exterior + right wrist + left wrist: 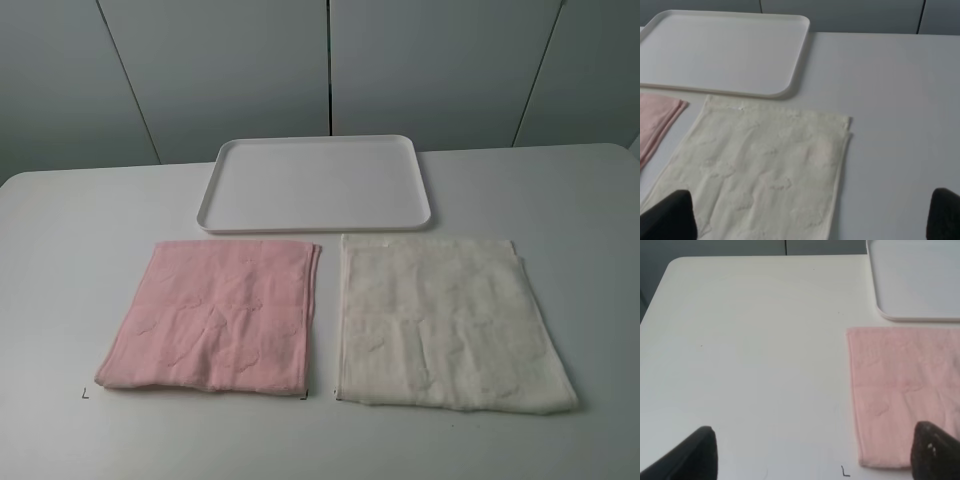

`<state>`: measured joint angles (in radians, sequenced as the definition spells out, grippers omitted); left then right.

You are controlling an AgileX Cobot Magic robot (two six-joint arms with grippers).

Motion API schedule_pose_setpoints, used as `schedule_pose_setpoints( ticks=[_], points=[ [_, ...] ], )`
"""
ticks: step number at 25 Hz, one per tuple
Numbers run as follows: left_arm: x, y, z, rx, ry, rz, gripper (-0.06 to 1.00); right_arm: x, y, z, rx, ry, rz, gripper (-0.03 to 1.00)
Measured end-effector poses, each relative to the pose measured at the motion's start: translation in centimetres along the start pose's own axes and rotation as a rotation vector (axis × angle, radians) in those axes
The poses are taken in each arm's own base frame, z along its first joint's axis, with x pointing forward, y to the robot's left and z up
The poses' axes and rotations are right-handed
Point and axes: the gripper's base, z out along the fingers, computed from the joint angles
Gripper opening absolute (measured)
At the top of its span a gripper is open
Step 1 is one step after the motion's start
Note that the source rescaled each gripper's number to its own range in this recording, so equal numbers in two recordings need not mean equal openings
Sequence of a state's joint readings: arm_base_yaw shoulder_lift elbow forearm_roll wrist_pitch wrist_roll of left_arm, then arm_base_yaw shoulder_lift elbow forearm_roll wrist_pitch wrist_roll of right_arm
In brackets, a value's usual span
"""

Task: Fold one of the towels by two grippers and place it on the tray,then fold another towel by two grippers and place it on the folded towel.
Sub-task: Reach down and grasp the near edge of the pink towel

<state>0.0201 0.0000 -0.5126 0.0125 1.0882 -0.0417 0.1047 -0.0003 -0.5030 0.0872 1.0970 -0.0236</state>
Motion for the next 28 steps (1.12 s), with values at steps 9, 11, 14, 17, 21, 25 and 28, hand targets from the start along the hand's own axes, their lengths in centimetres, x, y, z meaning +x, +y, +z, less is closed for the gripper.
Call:
schedule_pose_setpoints(
  ticks=[9,11,14,17,21,25,28],
  points=[
    [0.0,0.0,0.0,0.0,0.0,0.0,0.99,0.0,0.0,0.0,0.0,0.0,0.0,1.0],
    [0.0,0.0,0.0,0.0,0.0,0.0,0.99,0.0,0.0,0.0,0.0,0.0,0.0,1.0],
    [0.0,0.0,0.0,0.0,0.0,0.0,0.99,0.0,0.0,0.0,0.0,0.0,0.0,1.0],
    [0.0,0.0,0.0,0.0,0.0,0.0,0.99,0.0,0.0,0.0,0.0,0.0,0.0,1.0],
    [0.0,0.0,0.0,0.0,0.0,0.0,0.99,0.0,0.0,0.0,0.0,0.0,0.0,1.0],
    [0.0,0.0,0.0,0.0,0.0,0.0,0.99,0.0,0.0,0.0,0.0,0.0,0.0,1.0],
    [0.0,0.0,0.0,0.0,0.0,0.0,0.99,0.0,0.0,0.0,0.0,0.0,0.0,1.0]
  ],
)
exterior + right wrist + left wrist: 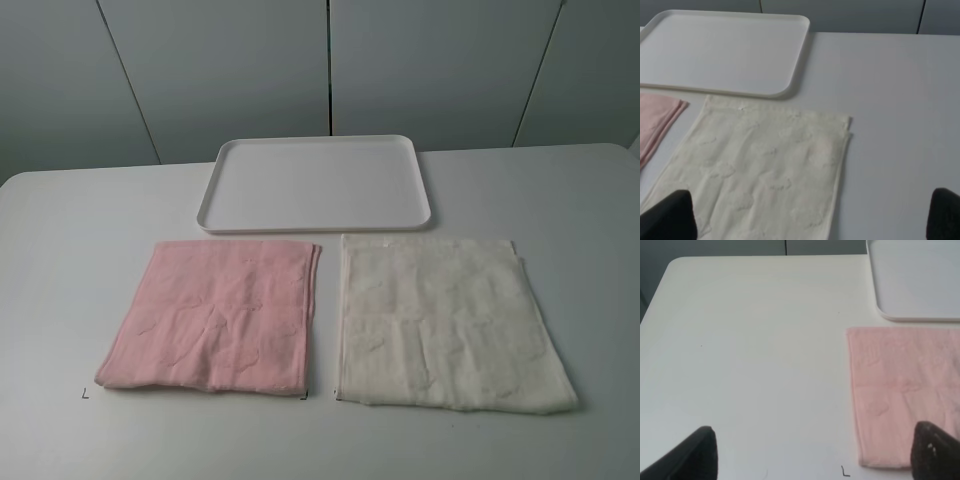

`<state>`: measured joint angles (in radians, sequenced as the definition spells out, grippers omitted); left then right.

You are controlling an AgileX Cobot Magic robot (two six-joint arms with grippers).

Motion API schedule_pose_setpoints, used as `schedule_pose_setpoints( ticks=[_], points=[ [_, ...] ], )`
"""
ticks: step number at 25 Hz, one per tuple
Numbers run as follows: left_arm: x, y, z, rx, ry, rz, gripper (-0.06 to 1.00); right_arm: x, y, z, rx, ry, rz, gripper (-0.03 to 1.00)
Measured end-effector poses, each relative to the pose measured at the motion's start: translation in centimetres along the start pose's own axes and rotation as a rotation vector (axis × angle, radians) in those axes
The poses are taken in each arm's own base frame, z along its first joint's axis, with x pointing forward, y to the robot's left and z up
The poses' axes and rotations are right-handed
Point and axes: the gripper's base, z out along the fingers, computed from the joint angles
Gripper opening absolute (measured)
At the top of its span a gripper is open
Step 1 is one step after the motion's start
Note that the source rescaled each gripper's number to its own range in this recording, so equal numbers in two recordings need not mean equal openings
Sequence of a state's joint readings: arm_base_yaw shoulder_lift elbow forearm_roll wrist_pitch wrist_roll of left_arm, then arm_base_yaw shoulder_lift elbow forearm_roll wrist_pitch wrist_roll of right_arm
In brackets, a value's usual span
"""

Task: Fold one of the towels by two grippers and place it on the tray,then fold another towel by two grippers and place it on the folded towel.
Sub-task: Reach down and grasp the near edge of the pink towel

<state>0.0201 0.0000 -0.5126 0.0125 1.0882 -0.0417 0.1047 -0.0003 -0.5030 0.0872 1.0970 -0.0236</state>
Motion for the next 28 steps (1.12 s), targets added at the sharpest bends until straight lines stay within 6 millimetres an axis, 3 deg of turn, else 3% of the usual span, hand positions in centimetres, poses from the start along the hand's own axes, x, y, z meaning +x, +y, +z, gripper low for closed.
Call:
schedule_pose_setpoints(
  ticks=[23,28],
  points=[
    [0.0,-0.1,0.0,0.011,0.004,0.008,0.99,0.0,0.1,0.0,-0.01,0.0,0.001,1.0],
    [-1.2,-0.5,1.1,0.052,0.089,0.047,0.99,-0.5,0.5,-0.6,-0.058,-0.034,0.025,1.0]
  ],
)
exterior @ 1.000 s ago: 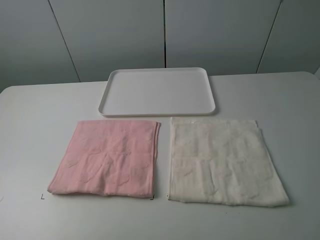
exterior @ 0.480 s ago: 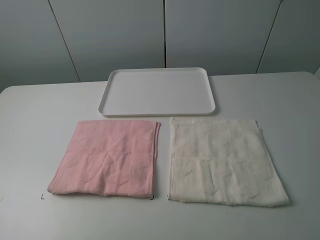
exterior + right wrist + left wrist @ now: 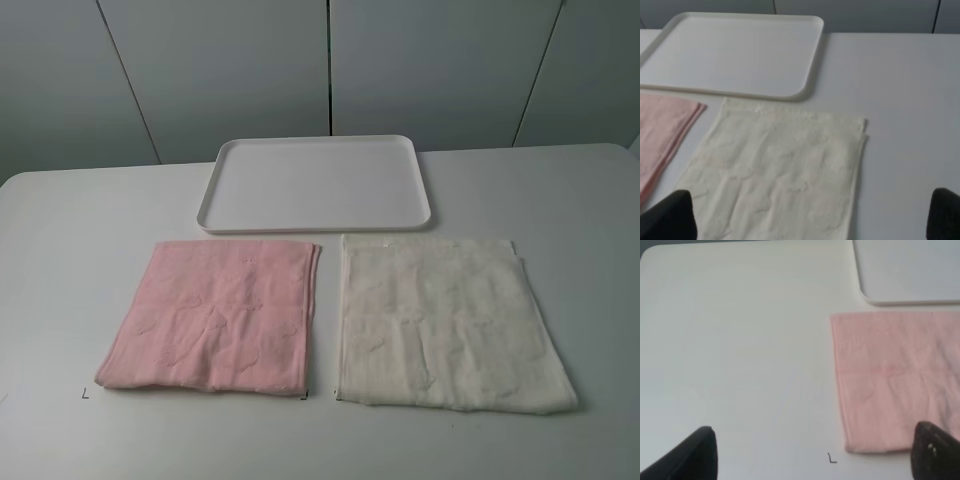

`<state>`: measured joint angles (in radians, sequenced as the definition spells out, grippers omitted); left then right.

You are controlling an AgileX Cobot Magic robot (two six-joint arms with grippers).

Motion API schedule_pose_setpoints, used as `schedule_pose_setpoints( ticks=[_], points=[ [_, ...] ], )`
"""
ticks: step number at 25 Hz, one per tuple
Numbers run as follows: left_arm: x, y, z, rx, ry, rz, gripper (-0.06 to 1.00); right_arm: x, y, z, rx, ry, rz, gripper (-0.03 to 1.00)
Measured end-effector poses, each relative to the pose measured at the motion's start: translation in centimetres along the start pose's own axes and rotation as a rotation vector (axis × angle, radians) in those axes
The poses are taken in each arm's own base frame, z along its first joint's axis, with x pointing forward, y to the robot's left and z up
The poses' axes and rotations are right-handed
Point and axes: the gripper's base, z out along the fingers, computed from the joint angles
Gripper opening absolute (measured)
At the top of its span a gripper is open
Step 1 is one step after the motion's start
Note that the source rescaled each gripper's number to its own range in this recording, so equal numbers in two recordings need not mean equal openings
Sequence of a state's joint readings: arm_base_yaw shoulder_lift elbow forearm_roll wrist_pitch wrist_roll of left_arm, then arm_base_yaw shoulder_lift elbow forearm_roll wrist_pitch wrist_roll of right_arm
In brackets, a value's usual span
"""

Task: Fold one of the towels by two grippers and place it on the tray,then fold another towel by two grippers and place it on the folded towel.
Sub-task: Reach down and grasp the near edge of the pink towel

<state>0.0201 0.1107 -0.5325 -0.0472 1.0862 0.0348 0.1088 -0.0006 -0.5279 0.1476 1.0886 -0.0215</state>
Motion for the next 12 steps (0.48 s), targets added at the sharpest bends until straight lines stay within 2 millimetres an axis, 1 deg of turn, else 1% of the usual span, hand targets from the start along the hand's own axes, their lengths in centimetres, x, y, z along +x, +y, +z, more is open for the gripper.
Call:
schedule_pose_setpoints(
  ticks=[2,4,6,7,10,12],
  points=[
    [-1.1,0.0,0.5,0.005,0.05,0.039,0.99,-0.2,0.1,-0.2,-0.002,-0.016,-0.024,1.0],
    [-2.4,0.0,0.9,0.014,0.091,0.099,0.99,-0.6,0.1,-0.2,-0.002,0.011,-0.059,1.0],
    [-3.9,0.0,1.7,0.025,0.146,0.138,0.99,-1.5,0.0,0.5,-0.003,0.067,-0.098,1.0],
    [-4.8,0.0,2.0,0.029,0.163,0.154,0.99,-2.1,0.0,0.9,-0.003,0.089,-0.111,1.0],
    [-7.4,0.1,3.9,0.052,0.252,0.24,0.99,-4.7,-0.1,2.0,0.001,0.088,-0.128,1.0],
    [-9.1,0.2,5.9,0.078,0.323,0.307,0.99,-6.4,0.1,2.9,-0.02,0.071,-0.136,1.0]
  ],
)
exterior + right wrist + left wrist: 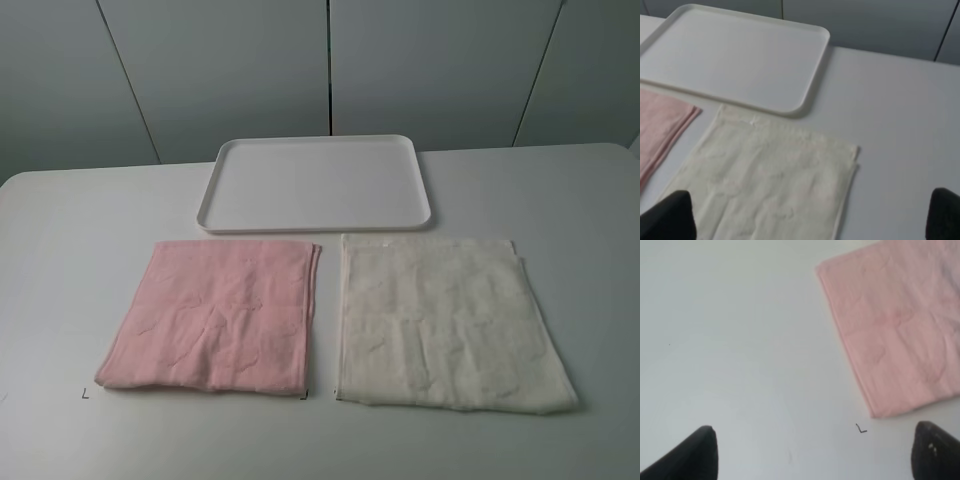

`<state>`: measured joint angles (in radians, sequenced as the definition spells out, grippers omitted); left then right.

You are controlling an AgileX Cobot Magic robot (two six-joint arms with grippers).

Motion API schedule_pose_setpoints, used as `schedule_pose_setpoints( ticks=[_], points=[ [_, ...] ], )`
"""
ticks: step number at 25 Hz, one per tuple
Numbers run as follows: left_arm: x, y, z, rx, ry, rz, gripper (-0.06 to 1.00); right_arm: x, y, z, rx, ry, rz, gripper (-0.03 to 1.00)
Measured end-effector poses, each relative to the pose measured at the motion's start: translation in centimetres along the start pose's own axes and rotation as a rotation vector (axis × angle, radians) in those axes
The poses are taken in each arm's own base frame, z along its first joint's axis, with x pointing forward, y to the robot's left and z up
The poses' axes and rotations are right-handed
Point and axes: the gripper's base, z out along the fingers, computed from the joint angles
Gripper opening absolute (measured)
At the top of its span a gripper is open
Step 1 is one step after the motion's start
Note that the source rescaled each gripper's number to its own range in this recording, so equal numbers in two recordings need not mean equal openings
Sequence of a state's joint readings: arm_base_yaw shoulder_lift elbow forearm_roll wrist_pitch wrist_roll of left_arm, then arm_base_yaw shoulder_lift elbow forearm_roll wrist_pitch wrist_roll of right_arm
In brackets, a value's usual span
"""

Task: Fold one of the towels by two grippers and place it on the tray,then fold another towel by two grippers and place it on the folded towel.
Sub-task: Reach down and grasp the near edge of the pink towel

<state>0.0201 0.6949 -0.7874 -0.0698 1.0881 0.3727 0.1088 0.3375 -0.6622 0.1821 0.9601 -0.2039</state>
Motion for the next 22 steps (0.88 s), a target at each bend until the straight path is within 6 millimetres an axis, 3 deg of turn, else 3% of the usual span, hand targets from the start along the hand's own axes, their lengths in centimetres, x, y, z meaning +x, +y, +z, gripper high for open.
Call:
schedule_pose_setpoints(
  ticks=[4,8,15,22],
  points=[
    [-3.7,1.5,2.7,0.048,0.098,0.159,0.99,-3.3,0.7,2.2,-0.138,-0.102,0.023,1.0],
    [-5.9,2.4,5.8,0.1,0.161,0.392,0.99,-5.0,0.8,4.7,-0.218,-0.088,-0.048,1.0],
    [-6.8,2.8,11.0,0.23,0.218,0.684,0.99,-5.9,0.8,10.1,-0.317,0.105,-0.235,1.0],
    [-6.8,0.9,16.7,0.395,0.296,0.887,0.99,-5.7,4.9,13.6,-0.461,0.259,-0.445,1.0]
  ],
)
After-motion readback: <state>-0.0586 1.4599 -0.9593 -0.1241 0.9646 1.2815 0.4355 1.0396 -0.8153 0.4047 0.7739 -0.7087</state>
